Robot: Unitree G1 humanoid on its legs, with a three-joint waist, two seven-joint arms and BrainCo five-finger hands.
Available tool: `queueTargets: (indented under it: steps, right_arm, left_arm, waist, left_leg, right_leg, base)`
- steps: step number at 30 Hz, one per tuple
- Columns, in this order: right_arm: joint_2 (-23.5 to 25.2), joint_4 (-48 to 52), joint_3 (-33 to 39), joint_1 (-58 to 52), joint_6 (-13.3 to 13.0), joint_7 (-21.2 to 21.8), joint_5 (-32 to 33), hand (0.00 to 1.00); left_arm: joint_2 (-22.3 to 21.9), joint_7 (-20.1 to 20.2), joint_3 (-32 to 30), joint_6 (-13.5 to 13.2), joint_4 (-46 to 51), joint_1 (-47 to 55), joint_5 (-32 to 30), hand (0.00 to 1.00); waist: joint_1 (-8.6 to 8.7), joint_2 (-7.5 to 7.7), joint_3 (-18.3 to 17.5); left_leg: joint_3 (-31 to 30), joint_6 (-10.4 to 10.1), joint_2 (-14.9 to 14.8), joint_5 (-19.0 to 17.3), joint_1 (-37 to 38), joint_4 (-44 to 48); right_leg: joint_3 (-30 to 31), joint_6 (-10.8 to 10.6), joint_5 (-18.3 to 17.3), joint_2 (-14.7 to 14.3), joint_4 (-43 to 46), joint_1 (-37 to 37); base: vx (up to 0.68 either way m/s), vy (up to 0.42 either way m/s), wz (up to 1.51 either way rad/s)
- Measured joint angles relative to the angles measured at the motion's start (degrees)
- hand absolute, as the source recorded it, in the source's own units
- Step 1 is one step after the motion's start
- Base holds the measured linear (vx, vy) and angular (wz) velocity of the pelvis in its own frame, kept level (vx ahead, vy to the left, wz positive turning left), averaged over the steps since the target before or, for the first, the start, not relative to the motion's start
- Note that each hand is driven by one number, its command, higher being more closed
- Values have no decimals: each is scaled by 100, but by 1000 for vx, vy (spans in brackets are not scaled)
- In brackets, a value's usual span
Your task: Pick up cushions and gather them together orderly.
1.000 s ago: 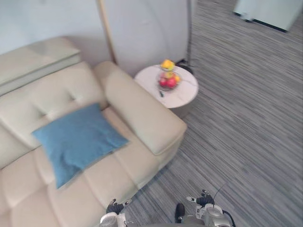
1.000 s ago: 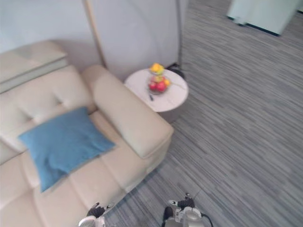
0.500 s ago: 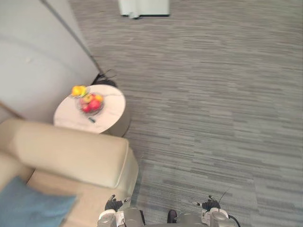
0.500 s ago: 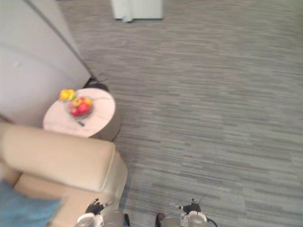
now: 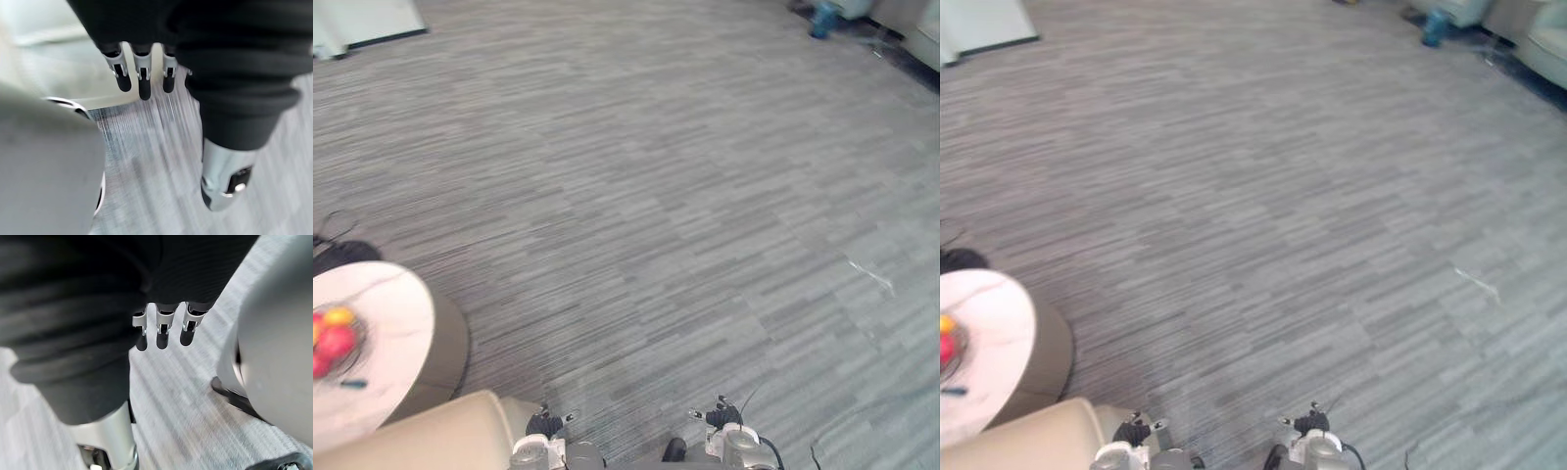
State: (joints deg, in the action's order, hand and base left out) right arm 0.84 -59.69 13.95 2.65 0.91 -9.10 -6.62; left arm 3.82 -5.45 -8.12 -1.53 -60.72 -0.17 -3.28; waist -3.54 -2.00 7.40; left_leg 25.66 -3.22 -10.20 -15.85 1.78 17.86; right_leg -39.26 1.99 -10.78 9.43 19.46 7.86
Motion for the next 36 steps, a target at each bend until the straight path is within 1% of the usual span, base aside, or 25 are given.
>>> queueTargets:
  steps: [2,4,5,6,7,9,11,12,13,14,17,18,19,20,22,23,24,25,26,28,30,31,32,34,36]
  right_arm:
    - [-334,-106,81,-43,-8,-25,18,0]
    - [-490,-204,158,-113,-10,-72,56,0]
    - [-536,-232,138,-137,-5,-97,110,0]
    - [-539,-204,150,-126,-4,-110,129,0]
    - [-543,-202,161,-93,-4,-171,234,0]
    - [-521,-294,158,-23,18,-212,340,0]
    - [-463,-292,164,37,18,-227,439,0]
    - [-441,-237,173,-4,13,-246,443,0]
    - [-482,-237,162,-32,12,-253,448,0]
    - [-370,-235,132,-39,10,-243,452,0]
    - [-311,-209,302,-4,9,-244,448,0]
    - [-311,-204,390,-53,16,-236,448,0]
    - [-306,-171,393,-101,13,-221,432,0]
    - [-283,-128,390,-140,11,-205,420,0]
    - [-217,37,390,-222,7,-196,407,0]
    - [-201,168,395,-230,12,-173,385,0]
    - [-201,241,396,-245,12,-166,379,0]
    - [-200,297,383,-248,-33,-151,369,0]
    - [-194,376,365,-209,-76,-133,315,0]
    - [-197,268,289,-70,-80,-92,265,0]
    - [-282,210,141,50,-62,-92,250,0]
    - [-291,195,148,43,-65,-87,272,0]
    - [-420,148,163,14,-66,-83,274,0]
    - [-582,-5,180,182,-46,-84,220,0]
    - [-546,32,383,144,-36,-88,218,0]
  left_arm:
    - [-136,11,80,8,-75,-41,-24,0]
    - [-209,15,79,-2,-55,-105,-60,0]
    - [-212,19,46,-5,-53,-80,-61,0]
    - [-225,19,19,-5,-52,-47,-61,0]
    - [-262,33,-3,-10,-21,22,-13,0]
    - [-260,21,-33,-15,206,42,4,0]
    - [-243,-6,-55,-58,407,43,10,0]
    - [-271,-45,-107,-72,458,88,9,0]
    - [-290,-45,-134,-88,451,99,51,0]
    - [-214,-70,-158,-88,414,92,79,0]
    - [-173,-65,-314,-141,471,105,124,0]
    - [-189,-64,-403,-134,498,105,120,0]
    - [-232,-69,-440,-85,498,124,113,0]
    - [-225,-56,-414,-63,501,133,109,0]
    - [-204,-51,-299,-20,491,121,63,0]
    - [-218,-57,-257,26,485,129,34,0]
    - [-233,-58,-243,35,484,143,26,0]
    - [-248,-61,-192,36,468,186,4,0]
    - [-240,-61,-193,35,427,169,4,0]
    - [-168,-61,-161,35,361,110,2,0]
    - [-42,-55,63,30,276,66,-14,0]
    - [-3,-54,126,28,256,84,-64,0]
    - [-91,-60,122,33,120,56,-124,0]
    - [-206,-53,121,40,39,-14,-211,0]
    - [-347,-59,-183,37,70,-136,-243,0]
  waist:
    - [50,-274,-17]
    - [76,-385,-16]
    - [38,-358,47]
    - [-3,-333,76]
    - [-38,-360,90]
    - [-164,-343,111]
    - [-300,-296,287]
    - [-299,-431,302]
    - [-313,-446,308]
    - [-314,-274,203]
    - [-409,-3,183]
    - [-459,3,179]
    - [-495,27,170]
    - [-500,55,173]
    - [-424,64,190]
    - [-338,73,199]
    - [-322,63,203]
    - [-274,-1,189]
    - [-258,-76,208]
    - [-218,12,237]
    - [-40,118,251]
    - [69,221,267]
    - [143,110,246]
    - [112,-158,238]
    - [133,-315,306]
  left_leg:
    - [56,-81,-207,53,245,393]
    - [36,-187,-556,247,10,1608]
    - [-270,601,-766,747,-450,2938]
    - [-453,696,-765,722,-641,3347]
    - [-879,627,-536,154,-1055,3908]
    - [-1482,491,67,-344,-1701,3712]
    - [-1973,420,512,-434,-2143,2848]
    - [-2438,-9,588,-130,-2239,1465]
    - [-2379,16,516,352,-2197,1406]
    - [-2034,67,629,149,-2050,1168]
    - [-1744,284,883,-52,-1911,1060]
    - [-1631,416,918,-112,-1824,1122]
    - [-1488,522,969,-187,-1600,1077]
    - [-1420,583,1039,-245,-1336,961]
    - [-1437,662,1090,-390,-819,741]
    - [-1456,665,1075,-435,-305,502]
    - [-1455,665,1054,-436,-98,377]
    - [-1368,640,921,-458,346,61]
    - [-1260,592,778,-484,705,-240]
    - [-1145,591,612,-483,1208,-610]
    - [-1237,591,536,-483,1410,-773]
    - [-1391,582,595,-484,1551,-793]
    - [-1704,508,464,-506,1698,-685]
    - [-2019,10,201,-187,1465,-24]
    - [-2429,130,48,820,731,1804]
  right_leg:
    - [391,-5,-11,-309,-200,-241]
    - [650,-5,-14,-560,-491,-541]
    - [980,4,-39,-715,-771,-851]
    - [1181,36,-74,-739,-822,-918]
    - [1601,68,-191,-764,-859,-984]
    - [2256,170,-263,-728,-888,-1024]
    - [2818,-11,-362,-605,-924,-1229]
    - [3148,-329,-582,-633,-862,-1301]
    - [3310,-441,-650,-666,-855,-1360]
    - [3612,-506,-650,-533,-819,-1369]
    - [3804,-445,-700,-501,-636,-1324]
    - [3930,-469,-710,-433,-553,-1348]
    - [4078,-576,-743,-340,-140,-1294]
    - [4170,-891,-728,-271,722,-1030]
    - [4254,-1762,-366,-221,2817,-168]
    - [4009,-1518,-447,-146,3843,279]
    - [3834,-1351,-497,-84,3966,383]
    - [3280,-943,-655,52,3976,651]
    - [2730,-673,-762,143,3648,935]
    - [2226,-410,-698,75,2564,1399]
    - [2383,-483,106,-248,755,1732]
    - [2651,-452,793,-343,-91,1774]
    - [2848,-54,1536,-531,45,1710]
    - [2659,46,1097,-659,448,1699]
    - [2452,124,538,-777,583,1275]
  base:
    - [311,-156,-100]
    - [266,-133,-93]
    - [236,-123,-116]
    - [244,-14,-147]
    - [267,136,-133]
    - [303,225,-181]
    - [342,309,-175]
    - [202,244,-127]
    - [419,350,-121]
    - [377,172,-72]
    - [474,123,-46]
    - [433,120,-43]
    - [365,120,-41]
    - [526,151,-29]
    - [594,86,-10]
    - [494,10,-6]
    - [393,-12,-19]
    - [473,-24,-32]
    - [472,-27,-40]
    - [548,-99,-30]
    - [533,-205,12]
    - [609,-274,35]
    - [633,-268,15]
    - [635,-236,7]
    - [702,-285,23]
